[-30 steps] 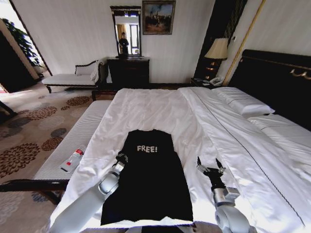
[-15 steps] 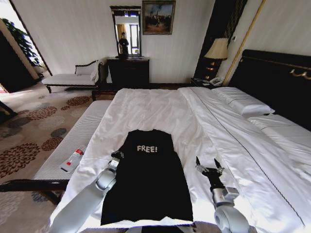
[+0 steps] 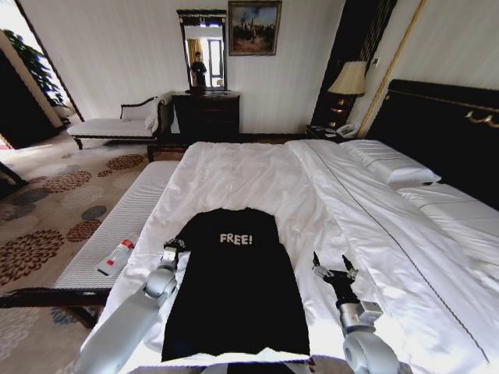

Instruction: Fold the clothes on the bed.

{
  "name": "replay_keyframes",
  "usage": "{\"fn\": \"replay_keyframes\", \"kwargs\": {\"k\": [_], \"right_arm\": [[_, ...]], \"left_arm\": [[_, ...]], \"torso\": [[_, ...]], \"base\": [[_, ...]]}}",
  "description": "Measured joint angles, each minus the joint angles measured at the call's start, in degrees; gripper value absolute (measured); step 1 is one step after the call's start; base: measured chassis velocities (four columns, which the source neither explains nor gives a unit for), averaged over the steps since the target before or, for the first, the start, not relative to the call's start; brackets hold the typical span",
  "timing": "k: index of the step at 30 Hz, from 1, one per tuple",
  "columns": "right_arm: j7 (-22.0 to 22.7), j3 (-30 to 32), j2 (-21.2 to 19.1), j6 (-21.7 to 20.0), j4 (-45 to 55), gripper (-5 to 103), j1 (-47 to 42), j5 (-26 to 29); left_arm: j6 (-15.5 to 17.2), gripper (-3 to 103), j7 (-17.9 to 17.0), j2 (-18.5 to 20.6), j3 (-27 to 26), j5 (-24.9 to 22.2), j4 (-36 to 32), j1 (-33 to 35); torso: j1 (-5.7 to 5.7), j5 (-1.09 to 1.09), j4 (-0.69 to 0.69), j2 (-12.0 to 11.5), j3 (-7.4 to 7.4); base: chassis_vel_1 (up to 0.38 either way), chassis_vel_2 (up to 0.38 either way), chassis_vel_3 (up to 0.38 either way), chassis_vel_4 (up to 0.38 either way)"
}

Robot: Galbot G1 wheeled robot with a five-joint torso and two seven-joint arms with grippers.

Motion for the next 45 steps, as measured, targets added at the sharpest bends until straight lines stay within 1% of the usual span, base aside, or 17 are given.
{"fn": "replay_keyframes", "kwargs": {"k": [6, 14, 15, 16, 17, 18, 20, 23, 24, 25, 27, 32, 33, 35, 38, 39, 45], "right_arm": [[0.0, 0.4, 0.0, 0.1, 0.2, 100, -0.1, 0.0], [-0.1, 0.4, -0.1, 0.2, 0.2, 100, -0.1, 0.1], [-0.1, 0.3, 0.0, 0.2, 0.2, 100, 0.0, 0.1], [-0.1, 0.3, 0.0, 0.2, 0.2, 100, 0.0, 0.1], [-0.1, 0.3, 0.0, 0.2, 0.1, 100, 0.0, 0.1], [-0.1, 0.3, 0.0, 0.2, 0.0, 100, 0.0, 0.1], [-0.1, 0.2, -0.1, 0.3, -0.3, 100, 0.0, 0.0], [-0.1, 0.1, -0.1, 0.4, -0.4, 100, 0.0, 0.0], [-0.1, 0.0, 0.0, 0.4, -0.5, 100, 0.1, 0.0], [-0.1, -0.1, 0.0, 0.4, -0.6, 100, 0.1, -0.1], [-0.1, -0.1, 0.0, 0.5, -0.7, 100, 0.1, -0.1], [-0.2, -0.3, 0.0, 0.7, -1.0, 100, 0.2, -0.1], [-0.2, -0.4, 0.0, 0.7, -1.0, 100, 0.2, -0.1], [-0.2, -0.6, 0.1, 0.8, -1.1, 100, 0.3, -0.2], [-0.2, -0.7, 0.2, 0.9, -1.1, 100, 0.3, -0.3], [-0.2, -0.7, 0.2, 1.0, -1.1, 100, 0.2, -0.3], [-0.2, -0.7, 0.2, 1.1, -1.5, 100, 0.2, -0.4]], "left_arm": [[0.1, 1, -1.3, -1.1, -0.4, -3.6, 2.5, -2.0], [0.2, -1, -1.6, -1.3, -0.2, -4.4, 3.0, -2.3], [0.3, 9, -1.8, -1.4, -0.2, -4.6, 2.8, -2.0], [0.3, 9, -1.8, -1.4, -0.2, -4.6, 2.8, -2.0], [0.4, 15, -1.9, -1.5, -0.2, -4.7, 2.7, -1.7], [0.4, 15, -2.0, -1.6, -0.3, -4.8, 2.7, -1.4], [0.4, 25, -2.3, -2.0, -1.0, -5.3, 2.5, -0.5], [0.4, 30, -2.5, -2.2, -1.8, -5.7, 2.2, 0.1], [0.4, 41, -2.6, -2.4, -2.9, -5.9, 1.8, 0.8], [0.3, 46, -2.6, -2.4, -3.7, -6.0, 1.7, 1.4], [0.2, 46, -2.7, -2.4, -4.2, -6.0, 1.7, 1.6], [-0.3, 68, -2.9, -2.3, -7.2, -6.0, 2.1, 2.7], [-0.3, 68, -2.9, -2.2, -7.4, -6.1, 2.0, 2.8], [-0.4, 80, -2.9, -2.0, -7.9, -6.1, 1.3, 3.6], [-0.5, 84, -2.9, -2.0, -8.3, -5.9, 0.5, 4.5], [-0.7, 95, -2.9, -2.0, -8.6, -5.9, -0.6, 5.8], [-1.7, 100, -1.7, -2.3, -9.2, -5.7, -3.7, 10.3]], "torso": [[0.0, 0.0, 0.0, 0.0, 0.0], [0.0, 0.0, 0.0, 0.0, 0.0], [0.0, 0.0, 0.01, 0.0, 0.0], [0.0, 0.0, 0.01, 0.0, 0.0], [0.0, 0.0, 0.01, 0.0, 0.0], [0.0, 0.0, 0.01, 0.0, 0.0], [0.0, 0.0, 0.0, 0.0, 0.0], [0.0, 0.0, 0.01, 0.0, 0.0], [0.0, 0.0, 0.0, 0.0, 0.0], [0.0, 0.0, 0.0, 0.0, 0.0], [0.0, 0.0, 0.01, 0.0, 0.0], [0.0, 0.0, 0.01, 0.0, 0.0], [0.0, 0.0, 0.01, 0.0, 0.0], [0.0, 0.0, 0.0, 0.0, 0.0], [0.0, 0.0, 0.0, 0.0, 0.0], [0.0, 0.0, 0.0, 0.0, 0.0], [0.0, 0.0, 0.02, 0.0, 0.0]], "base": [[0.0, 0.0, 0.0, 0.0], [0.0, 0.0, 0.0, 0.0], [0.0, 0.0, 0.0, 0.0], [0.0, 0.0, 0.0, 0.0], [0.0, 0.0, 0.0, 0.0], [0.0, 0.0, 0.0, 0.0], [0.0, 0.0, 0.0, 0.0], [0.0, 0.0, 0.0, 0.0], [0.0, 0.0, 0.0, 0.0], [0.0, 0.0, 0.0, 0.0], [0.0, 0.0, 0.0, 0.0], [0.0, 0.0, 0.0, 0.0], [0.0, 0.0, 0.0, 0.0], [0.0, 0.0, 0.0, 0.0], [0.0, 0.0, 0.0, 0.0], [0.0, 0.0, 0.0, 0.0], [0.0, 0.0, 0.0, 0.0]]}}
